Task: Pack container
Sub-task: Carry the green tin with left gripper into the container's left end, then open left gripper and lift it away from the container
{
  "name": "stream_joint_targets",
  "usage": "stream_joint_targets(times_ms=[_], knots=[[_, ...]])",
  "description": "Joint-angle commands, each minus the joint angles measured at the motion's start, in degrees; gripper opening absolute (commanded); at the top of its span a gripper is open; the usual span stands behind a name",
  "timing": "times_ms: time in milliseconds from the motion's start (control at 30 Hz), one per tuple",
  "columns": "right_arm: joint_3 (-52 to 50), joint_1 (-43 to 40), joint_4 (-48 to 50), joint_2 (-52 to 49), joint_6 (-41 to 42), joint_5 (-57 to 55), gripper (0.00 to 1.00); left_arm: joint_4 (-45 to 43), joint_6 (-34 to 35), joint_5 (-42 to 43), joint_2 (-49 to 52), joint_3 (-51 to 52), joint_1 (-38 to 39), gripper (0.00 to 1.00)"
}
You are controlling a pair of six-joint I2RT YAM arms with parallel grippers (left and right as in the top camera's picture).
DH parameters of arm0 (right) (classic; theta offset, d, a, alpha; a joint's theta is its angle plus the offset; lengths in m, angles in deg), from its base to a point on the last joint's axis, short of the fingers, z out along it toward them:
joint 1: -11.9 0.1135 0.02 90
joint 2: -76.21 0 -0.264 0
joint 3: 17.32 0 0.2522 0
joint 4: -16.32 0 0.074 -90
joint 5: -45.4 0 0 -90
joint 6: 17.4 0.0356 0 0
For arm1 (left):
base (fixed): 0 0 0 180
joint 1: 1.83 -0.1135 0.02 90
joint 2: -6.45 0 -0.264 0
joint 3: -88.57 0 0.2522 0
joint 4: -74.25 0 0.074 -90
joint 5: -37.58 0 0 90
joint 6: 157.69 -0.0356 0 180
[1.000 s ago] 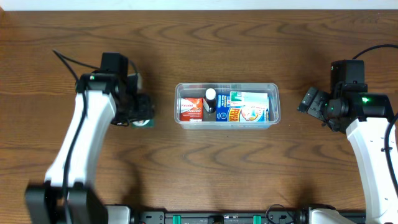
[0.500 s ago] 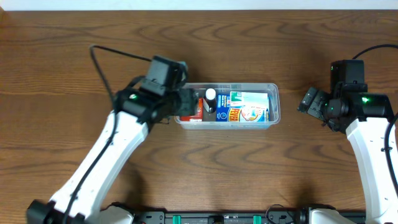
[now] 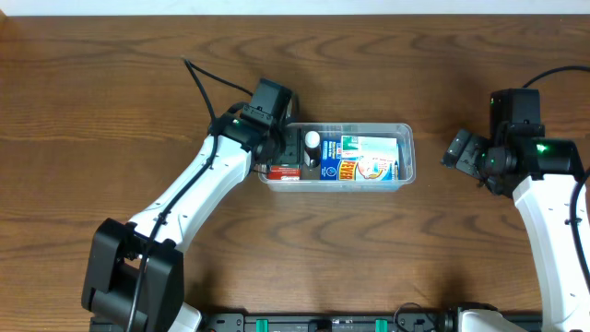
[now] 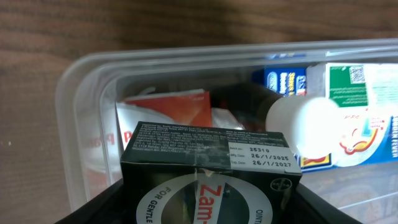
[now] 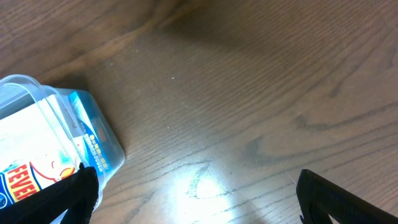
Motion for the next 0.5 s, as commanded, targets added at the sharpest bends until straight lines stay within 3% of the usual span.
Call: stream_joint_targets(times_ms=[0,467], knots=[[0.2,-0.4,0.0,-0.1,0.6,-0.2,0.99,-0.4,0.4,-1.5,-1.2,-0.8,0.0,0.71],[0.2,-0.4,0.0,-0.1,0.6,-0.2,0.99,5.8,0.4,-7.8,-13.3,-1.0,0.0,0.76]])
